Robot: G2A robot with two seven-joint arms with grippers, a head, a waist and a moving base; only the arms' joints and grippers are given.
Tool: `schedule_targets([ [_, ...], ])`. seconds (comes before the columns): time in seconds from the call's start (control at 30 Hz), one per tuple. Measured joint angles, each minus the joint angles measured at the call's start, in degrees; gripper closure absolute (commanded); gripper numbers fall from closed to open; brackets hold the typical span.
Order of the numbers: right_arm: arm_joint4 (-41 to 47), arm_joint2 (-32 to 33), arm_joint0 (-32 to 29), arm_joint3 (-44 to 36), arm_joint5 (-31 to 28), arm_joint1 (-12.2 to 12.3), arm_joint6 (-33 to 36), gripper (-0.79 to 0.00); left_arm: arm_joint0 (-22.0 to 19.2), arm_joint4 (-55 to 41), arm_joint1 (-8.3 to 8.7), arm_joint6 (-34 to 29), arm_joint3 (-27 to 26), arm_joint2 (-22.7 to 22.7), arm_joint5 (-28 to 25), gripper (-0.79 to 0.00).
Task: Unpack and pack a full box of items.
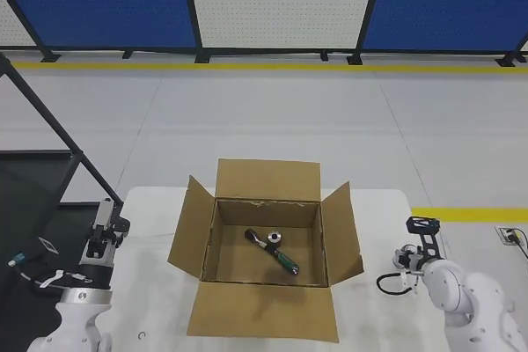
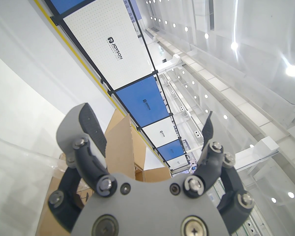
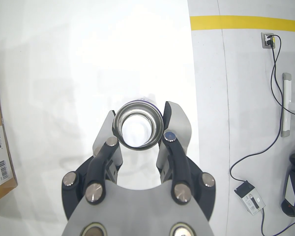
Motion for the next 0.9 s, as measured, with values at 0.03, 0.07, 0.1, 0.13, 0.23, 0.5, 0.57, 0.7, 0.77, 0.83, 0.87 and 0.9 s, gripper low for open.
schedule_targets([
  [0.03, 0.07, 0.02, -0.06, -0.19, 0.03, 0.01, -0.09, -0.563, 0.0, 0.0, 0.0, 0.0, 0.0, 0.0, 0.0, -0.785],
  [0.07, 0.1, 0.05, -0.12, -0.49, 0.11, 0.03, -0.14, -0.585, 0.0, 0.0, 0.0, 0.0, 0.0, 0.0, 0.0, -0.785],
  [0.1, 0.1, 0.13, -0.21, -1.03, 0.26, 0.06, -0.23, -0.582, 0.0, 0.0, 0.0, 0.0, 0.0, 0.0, 0.0, -0.785],
  [0.13, 0.1, 0.23, -0.31, -1.45, 0.37, 0.09, -0.31, -0.594, 0.0, 0.0, 0.0, 0.0, 0.0, 0.0, 0.0, -0.785],
  [0.23, 0.02, 0.61, -0.56, -2.8, 0.7, 0.19, -0.29, -0.68, 0.0, 0.0, 0.0, 0.0, 0.0, 0.0, 0.0, -0.785],
  [0.5, 0.46, 2.38, -0.96, -8.82, 1.16, 0.51, -1.43, -0.739, 0.0, 0.0, 0.0, 0.0, 0.0, 0.0, 0.0, -0.785],
  [0.57, 1.83, 2.88, -1.52, -12.69, 0.89, 0.51, -2.54, -0.754, 0.0, 0.0, 0.0, 0.0, 0.0, 0.0, 0.0, -0.785],
  [0.7, 2.35, 2.94, -4.41, -26.45, -0.99, 0.52, -7.81, -0.767, 0.12, 0.0, 0.0, 0.05, -0.07, 0.0, -0.01, -0.785],
  [0.77, 4.16, 2.42, -5.77, -32.59, -2.85, 0.5, -9.72, -0.757, 0.43, 0.02, 0.0, 0.09, -0.3, 0.02, -0.11, -0.785],
  [0.83, 5.12, 0.87, -6.33, -38.11, -5.32, 0.53, -10.22, -0.785, 0.8, 0.05, 0.01, -0.01, -0.52, -0.01, -0.32, -0.785],
  [0.87, 5.42, -0.2, -6.09, -39.68, -6.65, 0.54, -9.83, -0.782, 0.94, 0.05, 0.02, -0.05, -0.57, -0.05, -0.42, -0.785],
  [0.9, 5.8, -1.97, -5.39, -40.97, -8.37, 0.54, -9.01, -0.773, 1.14, 0.03, 0.03, -0.07, -0.63, -0.13, -0.54, -0.785],
])
